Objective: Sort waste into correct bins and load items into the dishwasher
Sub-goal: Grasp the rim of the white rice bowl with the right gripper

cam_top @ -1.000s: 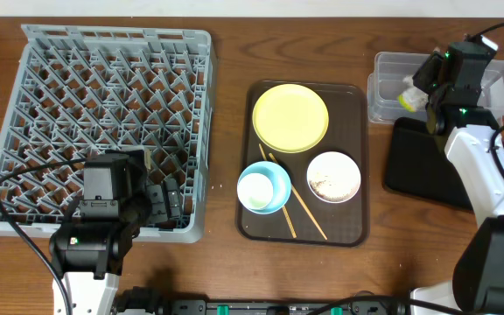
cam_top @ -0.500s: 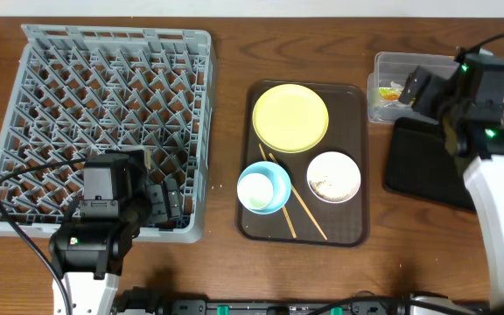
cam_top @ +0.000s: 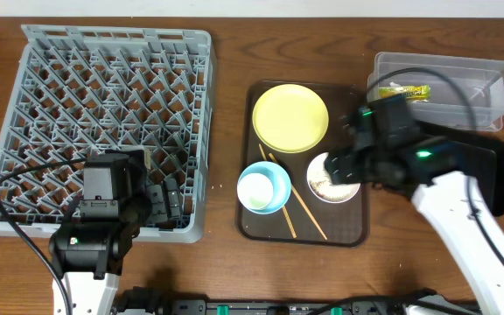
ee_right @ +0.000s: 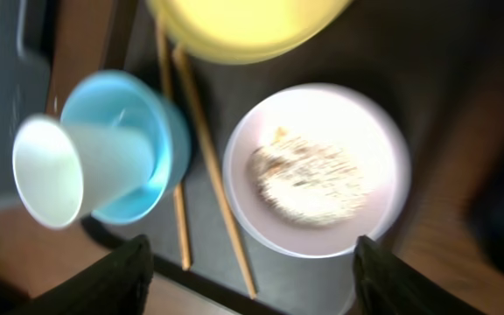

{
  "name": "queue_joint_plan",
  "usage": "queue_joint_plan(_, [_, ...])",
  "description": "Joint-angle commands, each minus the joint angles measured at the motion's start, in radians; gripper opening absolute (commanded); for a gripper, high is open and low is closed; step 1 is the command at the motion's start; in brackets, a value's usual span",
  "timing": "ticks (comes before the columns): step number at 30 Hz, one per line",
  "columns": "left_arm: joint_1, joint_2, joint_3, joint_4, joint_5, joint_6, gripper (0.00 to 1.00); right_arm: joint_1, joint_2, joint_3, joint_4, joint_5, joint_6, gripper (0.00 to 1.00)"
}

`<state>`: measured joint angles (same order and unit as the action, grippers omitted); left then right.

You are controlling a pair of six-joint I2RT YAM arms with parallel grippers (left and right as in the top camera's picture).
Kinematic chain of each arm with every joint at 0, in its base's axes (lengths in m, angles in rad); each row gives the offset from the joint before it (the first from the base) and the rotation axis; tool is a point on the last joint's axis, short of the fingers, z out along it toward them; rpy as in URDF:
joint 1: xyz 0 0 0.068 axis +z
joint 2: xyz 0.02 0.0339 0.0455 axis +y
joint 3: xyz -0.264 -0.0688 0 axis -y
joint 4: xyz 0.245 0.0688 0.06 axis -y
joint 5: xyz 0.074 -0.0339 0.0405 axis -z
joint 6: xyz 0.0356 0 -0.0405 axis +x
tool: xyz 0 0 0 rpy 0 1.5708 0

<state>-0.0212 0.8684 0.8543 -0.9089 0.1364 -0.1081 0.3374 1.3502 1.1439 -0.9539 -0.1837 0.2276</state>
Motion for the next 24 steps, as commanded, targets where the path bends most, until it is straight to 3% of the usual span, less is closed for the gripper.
queue_joint_plan(1, [0.005,0.0,0.023,0.001,0.01,-0.009,0.92,0.116,0.072,-0.03,0.01,0.075,-0.039,0.65])
queue_joint_plan(12, [0.005,0.0,0.023,0.0,0.01,-0.009,0.92,0.24,0.298,-0.031,0.121,0.159,0.087,0.59])
queue_joint_plan(24, [0.005,0.0,0.023,-0.007,0.01,-0.009,0.92,0.246,0.464,-0.031,0.207,0.183,0.162,0.13])
